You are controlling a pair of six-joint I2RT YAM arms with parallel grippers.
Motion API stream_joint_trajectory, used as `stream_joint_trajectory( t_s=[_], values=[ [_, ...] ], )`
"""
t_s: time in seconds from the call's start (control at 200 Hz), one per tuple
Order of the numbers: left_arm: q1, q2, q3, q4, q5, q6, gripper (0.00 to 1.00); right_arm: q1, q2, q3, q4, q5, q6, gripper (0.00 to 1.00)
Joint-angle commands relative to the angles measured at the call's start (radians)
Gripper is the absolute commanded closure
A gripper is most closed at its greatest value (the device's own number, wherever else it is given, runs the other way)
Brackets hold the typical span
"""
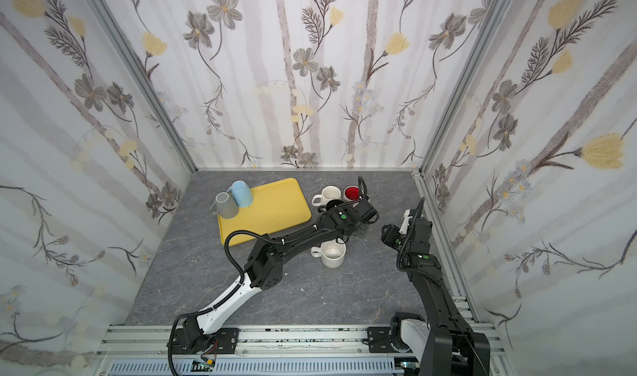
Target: Turn the mug right side up
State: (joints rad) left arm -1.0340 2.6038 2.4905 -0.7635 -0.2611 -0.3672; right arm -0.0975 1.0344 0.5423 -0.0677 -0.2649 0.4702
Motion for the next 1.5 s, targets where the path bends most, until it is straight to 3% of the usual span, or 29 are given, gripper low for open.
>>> stream_joint_trajectory(
  t_s=[0.0,0.28,0.5,0.974,1.494],
  values=[
    [0.000,-0.004,0.001,0.012,-0.020,-0.010,0.80,0.001,0.015,-0.002,0.046,-0.022,0.001,0.51],
    [0.001,-0.034,0.000,0.021,-0.003,-0.016,0.73,0.002,0.060,0.019,0.047,-0.034,0.004,0.51],
    [0.001,-0.130,-0.032,0.013,-0.023,-0.012,0.67,0.076,0.112,0.071,-0.010,0.056,-0.018,0.43],
    [0.123,-0.612,-0.720,0.318,-0.040,-0.009,0.63,0.305,0.298,0.290,-0.102,0.258,0.014,0.34],
    [0.237,-0.874,-1.083,0.492,0.005,0.008,0.63,0.354,0.549,0.493,-0.223,0.407,0.019,0.32]
  ],
)
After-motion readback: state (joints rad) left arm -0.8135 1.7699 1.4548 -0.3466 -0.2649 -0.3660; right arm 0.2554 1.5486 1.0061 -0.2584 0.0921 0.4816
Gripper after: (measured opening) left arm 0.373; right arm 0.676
